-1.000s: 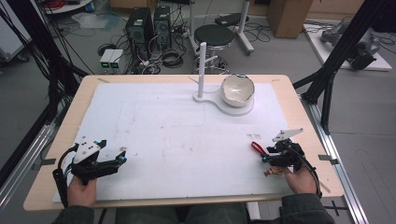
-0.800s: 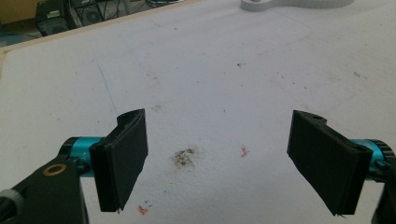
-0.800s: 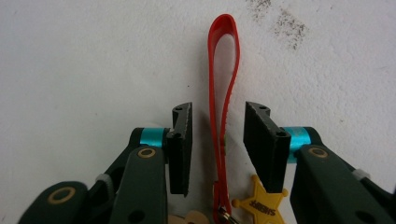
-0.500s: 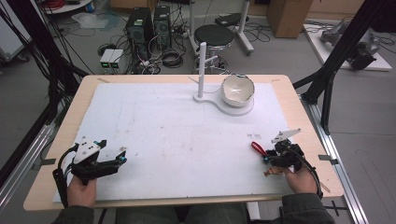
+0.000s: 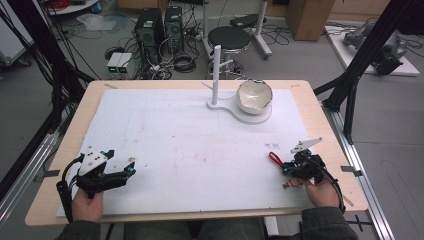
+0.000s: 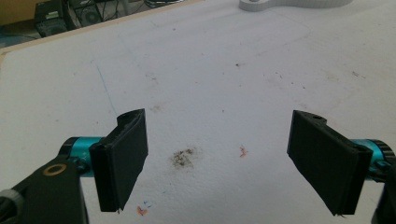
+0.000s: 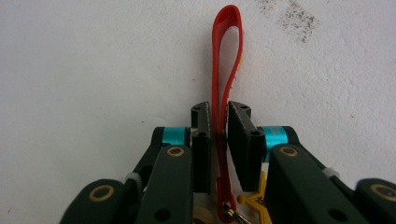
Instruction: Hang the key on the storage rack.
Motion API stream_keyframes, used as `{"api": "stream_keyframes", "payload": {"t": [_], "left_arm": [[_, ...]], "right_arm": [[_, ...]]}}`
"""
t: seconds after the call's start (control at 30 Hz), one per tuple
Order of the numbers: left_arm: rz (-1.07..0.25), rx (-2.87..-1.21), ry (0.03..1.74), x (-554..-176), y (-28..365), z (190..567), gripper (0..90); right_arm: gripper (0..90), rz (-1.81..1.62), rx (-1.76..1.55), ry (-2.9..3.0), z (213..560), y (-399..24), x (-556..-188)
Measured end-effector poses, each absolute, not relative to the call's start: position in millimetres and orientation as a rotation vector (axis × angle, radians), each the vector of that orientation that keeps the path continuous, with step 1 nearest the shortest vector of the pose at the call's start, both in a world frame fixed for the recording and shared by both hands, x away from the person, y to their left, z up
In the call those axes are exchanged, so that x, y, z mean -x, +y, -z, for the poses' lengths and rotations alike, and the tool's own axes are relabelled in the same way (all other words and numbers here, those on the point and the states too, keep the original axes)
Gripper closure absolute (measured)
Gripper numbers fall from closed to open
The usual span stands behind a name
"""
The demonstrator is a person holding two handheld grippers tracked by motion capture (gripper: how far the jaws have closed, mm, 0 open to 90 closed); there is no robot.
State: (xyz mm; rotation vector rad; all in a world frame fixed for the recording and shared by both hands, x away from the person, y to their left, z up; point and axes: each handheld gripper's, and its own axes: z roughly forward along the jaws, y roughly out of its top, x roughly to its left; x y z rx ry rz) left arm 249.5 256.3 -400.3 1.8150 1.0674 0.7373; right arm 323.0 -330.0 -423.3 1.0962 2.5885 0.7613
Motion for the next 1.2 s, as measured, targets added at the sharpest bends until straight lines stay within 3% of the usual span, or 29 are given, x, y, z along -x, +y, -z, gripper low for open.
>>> {"api": "stream_keyframes", "payload": {"t": [0.27,1.2], "left_arm": [[-0.741,-1.808,1.07,-249.2,256.8,400.5,20.8],[-0.746,-1.807,1.068,-248.4,257.6,399.7,20.8]], "right_arm": [[85.7,-0.796,-1.103,2.587,424.5,-333.2,-324.1],[86.3,-1.134,-0.993,2.462,390.5,-321.4,-312.9]]}}
